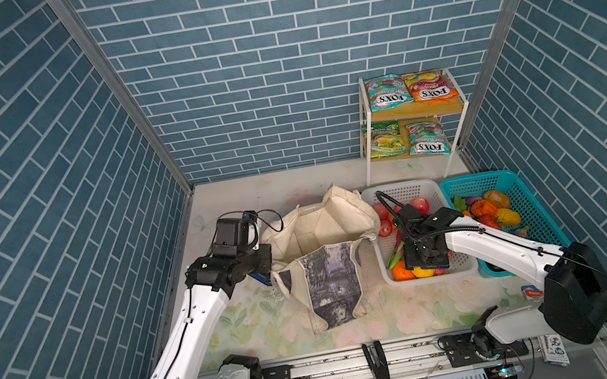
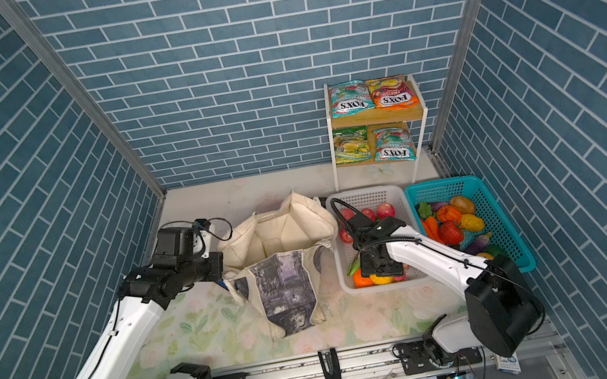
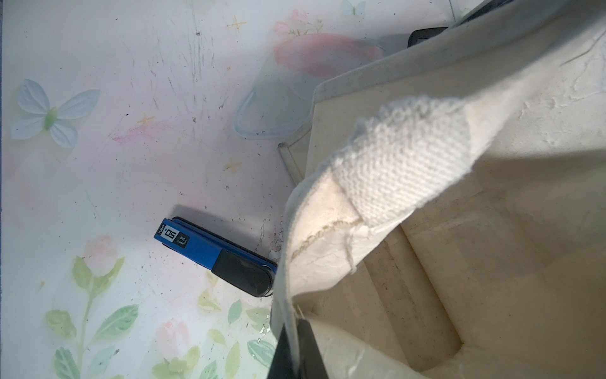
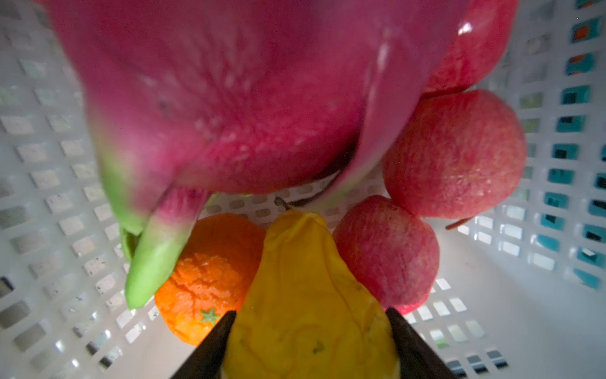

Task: Place the food into the grocery bag and tie it
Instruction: 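Close the right gripper on the yellow pear and lift it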

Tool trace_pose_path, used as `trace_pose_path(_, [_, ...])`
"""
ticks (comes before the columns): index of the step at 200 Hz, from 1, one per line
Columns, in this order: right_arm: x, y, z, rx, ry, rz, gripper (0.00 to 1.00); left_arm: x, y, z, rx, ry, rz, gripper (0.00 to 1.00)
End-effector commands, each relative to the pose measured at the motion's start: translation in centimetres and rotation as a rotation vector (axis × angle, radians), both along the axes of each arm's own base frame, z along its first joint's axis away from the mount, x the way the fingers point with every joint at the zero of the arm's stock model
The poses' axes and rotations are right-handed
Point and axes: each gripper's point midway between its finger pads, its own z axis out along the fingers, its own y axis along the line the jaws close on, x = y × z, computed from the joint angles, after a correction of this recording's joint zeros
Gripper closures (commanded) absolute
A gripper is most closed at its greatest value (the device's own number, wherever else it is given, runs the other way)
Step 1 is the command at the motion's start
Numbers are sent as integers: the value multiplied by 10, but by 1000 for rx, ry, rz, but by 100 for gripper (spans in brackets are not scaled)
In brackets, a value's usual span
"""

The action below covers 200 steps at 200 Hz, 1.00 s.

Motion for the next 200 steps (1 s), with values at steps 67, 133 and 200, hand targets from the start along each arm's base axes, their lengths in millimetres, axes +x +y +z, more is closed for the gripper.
trace_pose_path(67, [35, 34, 179, 307, -423, 53, 39, 0, -1, -3, -10, 8, -1, 96])
trace_pose_path(133, [82, 181, 254, 552, -531, 304, 41, 1, 0, -1, -11, -5, 1, 96])
trace_pose_path(200, [75, 259, 186, 512, -344, 421, 40, 0, 0, 1, -11, -13, 1, 96])
